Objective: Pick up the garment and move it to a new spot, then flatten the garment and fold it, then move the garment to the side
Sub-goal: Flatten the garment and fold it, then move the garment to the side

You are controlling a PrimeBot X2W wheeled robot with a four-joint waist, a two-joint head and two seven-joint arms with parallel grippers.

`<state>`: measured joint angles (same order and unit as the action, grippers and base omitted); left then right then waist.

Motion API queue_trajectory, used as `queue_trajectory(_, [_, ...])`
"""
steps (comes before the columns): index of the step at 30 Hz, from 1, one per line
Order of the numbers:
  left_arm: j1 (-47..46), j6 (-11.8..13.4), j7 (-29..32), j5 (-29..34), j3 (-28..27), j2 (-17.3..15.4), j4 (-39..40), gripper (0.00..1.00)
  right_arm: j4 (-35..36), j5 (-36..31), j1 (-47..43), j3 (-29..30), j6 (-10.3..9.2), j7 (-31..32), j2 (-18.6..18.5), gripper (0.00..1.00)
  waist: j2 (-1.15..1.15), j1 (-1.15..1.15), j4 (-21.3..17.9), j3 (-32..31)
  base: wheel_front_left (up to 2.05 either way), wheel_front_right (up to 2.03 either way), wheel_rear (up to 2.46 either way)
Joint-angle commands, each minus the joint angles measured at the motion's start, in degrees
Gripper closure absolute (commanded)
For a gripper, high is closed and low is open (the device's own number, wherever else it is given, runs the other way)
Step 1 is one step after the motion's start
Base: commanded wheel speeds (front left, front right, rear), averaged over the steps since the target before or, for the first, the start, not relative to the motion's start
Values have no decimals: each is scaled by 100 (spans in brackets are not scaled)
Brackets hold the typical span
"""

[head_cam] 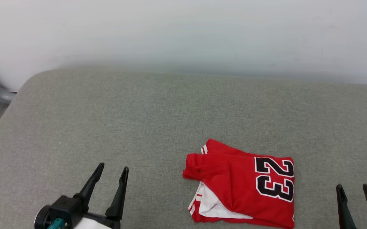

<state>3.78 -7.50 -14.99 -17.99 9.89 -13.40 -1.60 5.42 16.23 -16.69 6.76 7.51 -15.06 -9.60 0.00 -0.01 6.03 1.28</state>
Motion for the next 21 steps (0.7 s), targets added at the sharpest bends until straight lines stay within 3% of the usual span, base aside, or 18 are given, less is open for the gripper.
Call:
queue_trajectory(1, [87, 1, -22, 29, -43, 47, 32, 0, 28, -34, -62, 22, -5, -9, 25, 0, 0, 1, -37, -45, 0, 0, 0])
queue_trajectory(21, [404, 1, -22, 256, -245, 146, 254, 0, -60, -77, -84, -86, -5, -9, 85, 0, 0, 1, -115, -115, 0, 0, 0])
